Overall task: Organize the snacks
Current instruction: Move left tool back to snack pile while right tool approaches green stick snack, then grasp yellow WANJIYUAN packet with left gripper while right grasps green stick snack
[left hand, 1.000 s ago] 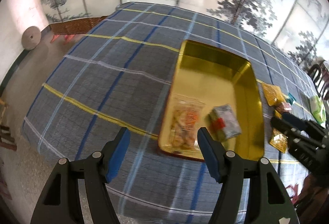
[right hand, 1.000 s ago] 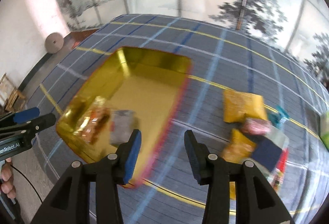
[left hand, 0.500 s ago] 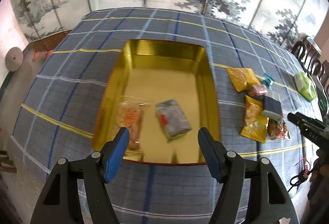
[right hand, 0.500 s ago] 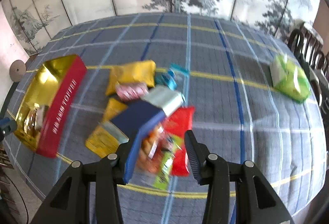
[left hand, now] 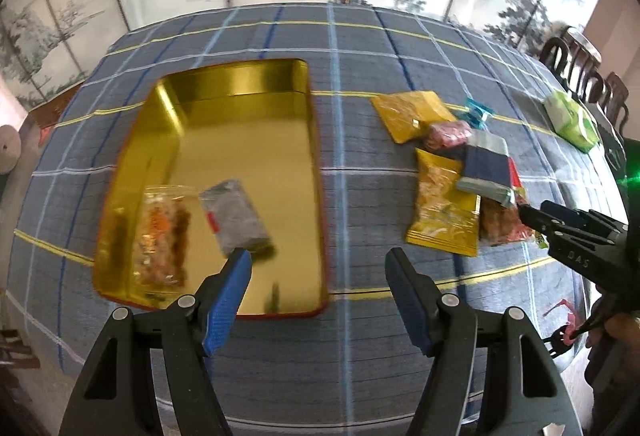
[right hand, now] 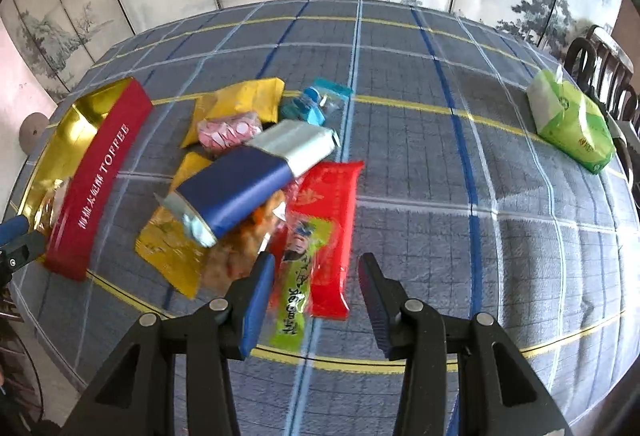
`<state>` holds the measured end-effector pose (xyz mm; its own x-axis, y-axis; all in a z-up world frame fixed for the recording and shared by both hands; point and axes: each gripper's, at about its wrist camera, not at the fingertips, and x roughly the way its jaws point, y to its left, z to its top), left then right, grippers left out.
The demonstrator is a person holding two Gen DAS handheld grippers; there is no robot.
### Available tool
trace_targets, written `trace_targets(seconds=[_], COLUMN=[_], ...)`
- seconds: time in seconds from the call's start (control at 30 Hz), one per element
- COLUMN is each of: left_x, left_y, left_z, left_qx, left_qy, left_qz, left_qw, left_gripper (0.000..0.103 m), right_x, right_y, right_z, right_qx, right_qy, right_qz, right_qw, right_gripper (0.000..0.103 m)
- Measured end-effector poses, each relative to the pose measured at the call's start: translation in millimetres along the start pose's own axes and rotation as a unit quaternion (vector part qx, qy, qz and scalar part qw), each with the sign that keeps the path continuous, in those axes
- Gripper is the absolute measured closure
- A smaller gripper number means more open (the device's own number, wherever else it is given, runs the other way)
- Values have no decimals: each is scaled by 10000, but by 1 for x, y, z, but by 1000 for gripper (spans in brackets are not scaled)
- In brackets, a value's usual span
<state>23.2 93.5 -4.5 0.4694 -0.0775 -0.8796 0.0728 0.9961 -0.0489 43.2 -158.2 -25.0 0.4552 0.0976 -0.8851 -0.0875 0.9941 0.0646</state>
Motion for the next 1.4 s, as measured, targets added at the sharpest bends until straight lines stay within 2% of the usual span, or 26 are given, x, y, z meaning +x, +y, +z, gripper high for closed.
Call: trace_targets(seconds=[0.23,0.27,0.3,0.4,0.5,0.63,0.87,1.13,1.27,1.4], left_x=[15,18,19,21,22,13,4,-2,5,19], left_y=[-30,-34,-37,-43,-42,-39,-36,-58,-71,-83], left_z=[1,1,1,2,3,3,7,12,14,17], left_qx=[273,292,321,360,299,265,196,558,692,825], left_qy=[77,75,58,51,57,-105,-264,-442,-352,-255], left_qz=[-119,-74,-22,123,104,198,294,54,-223,-341], left_qw=[9995,9995,9995,9993,9995,9994,9990,9974,9967,9957], left_gripper=[37,35,31,31,31,30,30,30,30,31], right_x=[11,12,11,10,9,8,1,1,8,15], right_y=[-6,-5,-4,-3,-5,-14,-24,-50,-63,-72], right_z=[-9,-9,-9,-9,-10,-14,-19,-14,-5,0], right_qx=[10,-25,-47,-146,-190,-134,-192,-103,-21,43], right_qy=[78,70,29,-46,-88,-111,-118,-190,-243,-305], right_qz=[75,79,97,78,102,358,341,-156,-447,-575], right_qw=[9999,9999,9999,9999,9997,9992,9992,9996,9987,9979], right_gripper=[62,62,65,73,78,78,80,80,80,80])
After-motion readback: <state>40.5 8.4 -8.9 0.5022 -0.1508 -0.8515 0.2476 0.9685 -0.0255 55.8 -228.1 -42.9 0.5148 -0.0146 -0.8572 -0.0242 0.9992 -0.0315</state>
